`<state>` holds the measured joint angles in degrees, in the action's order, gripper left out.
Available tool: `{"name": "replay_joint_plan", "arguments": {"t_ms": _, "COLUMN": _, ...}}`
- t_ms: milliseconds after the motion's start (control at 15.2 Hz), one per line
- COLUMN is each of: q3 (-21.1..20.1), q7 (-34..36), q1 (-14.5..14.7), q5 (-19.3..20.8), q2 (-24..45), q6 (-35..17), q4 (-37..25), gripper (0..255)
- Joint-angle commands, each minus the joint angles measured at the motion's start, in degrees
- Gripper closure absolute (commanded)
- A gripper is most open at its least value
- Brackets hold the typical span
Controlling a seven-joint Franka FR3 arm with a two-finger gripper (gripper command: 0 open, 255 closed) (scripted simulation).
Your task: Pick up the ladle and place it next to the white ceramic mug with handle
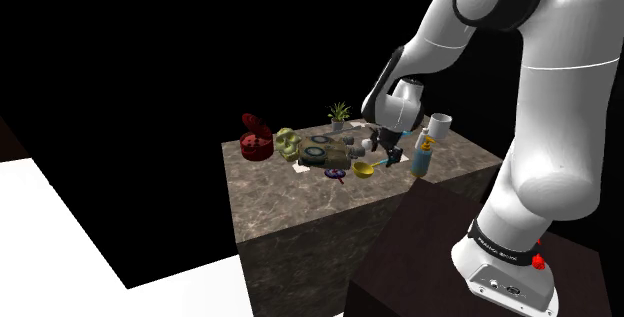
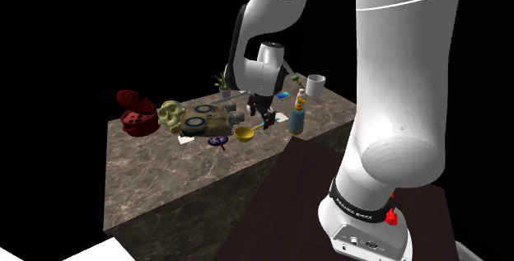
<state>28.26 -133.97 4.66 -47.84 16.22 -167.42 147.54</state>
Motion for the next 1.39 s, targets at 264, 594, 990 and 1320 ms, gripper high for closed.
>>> {"name": "replay_joint_plan", "arguments": {"t_ms": 264, "q3": -11.16, "q7": -16.01, "q1": -10.45, "q5": -12.94, "q2": 9.80, "q6": -1.10, "q4": -8.44, "gripper": 0}}
{"name": "replay_joint_plan", "arguments": {"t_ms": 594, "q3": -15.14, "q7": -20.58, "q1": -13.71, "q5": -17.99, "q2": 14.08, "q6": -2.66, "q4": -11.51, "gripper": 0}}
{"name": "replay_joint_plan", "arguments": {"t_ms": 990, "q3": -15.14, "q7": -20.58, "q1": -13.71, "q5": -17.99, "q2": 14.08, "q6": -2.66, "q4": -11.51, "gripper": 0}}
{"name": "replay_joint_plan", "arguments": {"t_ms": 1320, "q3": -15.13, "q7": -20.56, "q1": -13.70, "q5": -17.98, "q2": 14.07, "q6": -2.66, "q4": -11.50, "gripper": 255}}
